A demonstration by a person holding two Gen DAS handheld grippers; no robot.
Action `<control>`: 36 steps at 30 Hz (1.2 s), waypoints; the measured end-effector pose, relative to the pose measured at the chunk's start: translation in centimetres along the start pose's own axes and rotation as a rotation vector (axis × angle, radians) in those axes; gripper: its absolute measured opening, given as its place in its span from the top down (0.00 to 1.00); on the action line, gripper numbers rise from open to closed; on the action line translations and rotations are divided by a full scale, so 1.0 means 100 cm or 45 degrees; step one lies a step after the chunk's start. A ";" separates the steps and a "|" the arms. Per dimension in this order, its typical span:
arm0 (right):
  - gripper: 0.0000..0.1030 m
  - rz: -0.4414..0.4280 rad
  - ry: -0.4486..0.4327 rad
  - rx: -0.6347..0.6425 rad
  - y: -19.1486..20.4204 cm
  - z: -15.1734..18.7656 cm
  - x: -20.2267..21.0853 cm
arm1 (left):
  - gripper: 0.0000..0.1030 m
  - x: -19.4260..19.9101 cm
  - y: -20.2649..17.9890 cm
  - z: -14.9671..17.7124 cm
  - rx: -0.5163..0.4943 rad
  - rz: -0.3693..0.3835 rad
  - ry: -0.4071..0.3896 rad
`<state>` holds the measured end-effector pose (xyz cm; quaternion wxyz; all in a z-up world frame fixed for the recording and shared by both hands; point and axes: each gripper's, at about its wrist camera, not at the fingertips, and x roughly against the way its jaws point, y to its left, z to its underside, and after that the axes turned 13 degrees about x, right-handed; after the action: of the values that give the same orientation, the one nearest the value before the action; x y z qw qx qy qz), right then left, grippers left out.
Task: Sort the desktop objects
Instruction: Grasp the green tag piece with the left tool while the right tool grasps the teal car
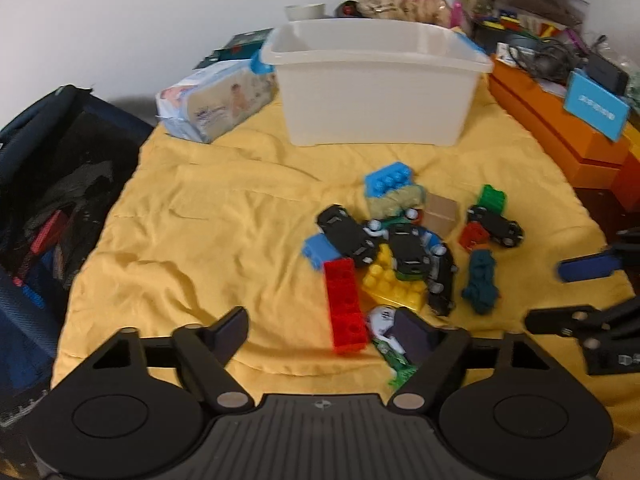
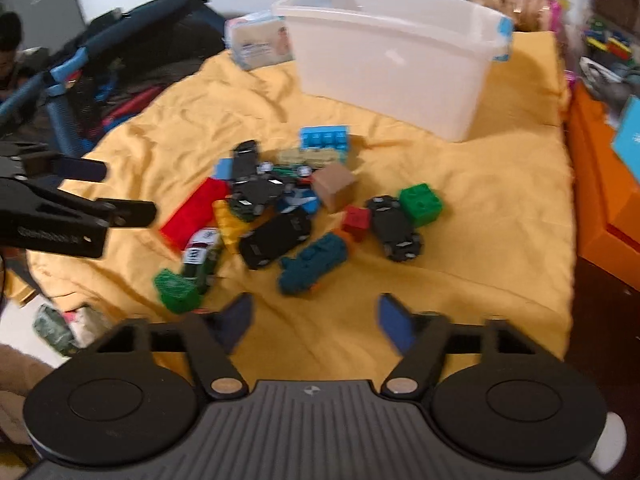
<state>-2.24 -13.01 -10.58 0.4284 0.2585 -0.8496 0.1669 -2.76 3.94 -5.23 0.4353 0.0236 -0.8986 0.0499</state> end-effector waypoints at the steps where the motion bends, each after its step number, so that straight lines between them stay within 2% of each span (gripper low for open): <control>1: 0.46 0.006 -0.005 0.026 0.003 -0.002 -0.002 | 0.29 0.000 -0.001 0.001 0.002 0.030 0.015; 3: 0.49 0.018 -0.027 0.045 0.004 -0.003 -0.004 | 0.31 -0.001 -0.004 0.005 0.001 0.103 0.049; 5: 0.57 0.017 -0.030 -0.009 -0.004 -0.010 -0.012 | 0.34 -0.005 -0.007 0.007 0.007 0.136 0.093; 9: 0.63 -0.038 0.046 -0.215 -0.025 -0.022 -0.040 | 0.35 -0.016 -0.012 0.012 0.045 0.165 0.186; 12: 0.62 -0.028 0.117 -0.252 -0.024 -0.026 -0.062 | 0.35 -0.024 -0.015 0.017 0.074 0.163 0.237; 15: 0.69 -0.062 0.105 -0.195 -0.016 -0.024 -0.064 | 0.35 -0.036 -0.018 0.020 0.107 0.158 0.286; 16: 0.71 -0.054 0.101 -0.148 -0.012 -0.023 -0.060 | 0.38 -0.040 -0.019 0.021 0.118 0.157 0.297; 18: 0.74 -0.028 0.100 -0.044 -0.005 -0.016 -0.049 | 0.55 -0.045 -0.019 0.024 0.139 0.163 0.330; 21: 0.74 -0.015 0.122 -0.002 -0.012 -0.005 -0.037 | 0.55 -0.045 -0.014 0.030 0.180 0.190 0.341; 23: 0.74 -0.069 0.143 -0.013 -0.021 0.002 -0.029 | 0.55 -0.041 -0.009 0.031 0.162 0.209 0.347; 28: 0.74 -0.097 0.156 0.072 -0.019 0.009 -0.019 | 0.55 -0.039 0.011 0.020 0.080 0.092 0.298; 32: 0.72 -0.104 0.147 0.057 -0.012 0.010 -0.030 | 0.54 -0.040 0.017 0.014 0.081 0.066 0.257; 33: 0.70 -0.098 0.142 0.056 -0.011 0.009 -0.029 | 0.49 -0.036 0.017 0.014 0.094 0.062 0.246; 34: 0.68 -0.093 0.129 0.063 -0.009 0.009 -0.027 | 0.40 -0.032 0.018 0.015 0.100 0.065 0.236; 36: 0.63 -0.079 0.104 0.069 -0.008 0.009 -0.024 | 0.34 -0.026 0.015 0.020 0.102 0.048 0.207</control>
<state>-1.14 -13.44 -13.07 0.4607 0.2892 -0.8180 0.1868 -2.79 5.23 -8.63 0.5046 0.0199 -0.8578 0.0958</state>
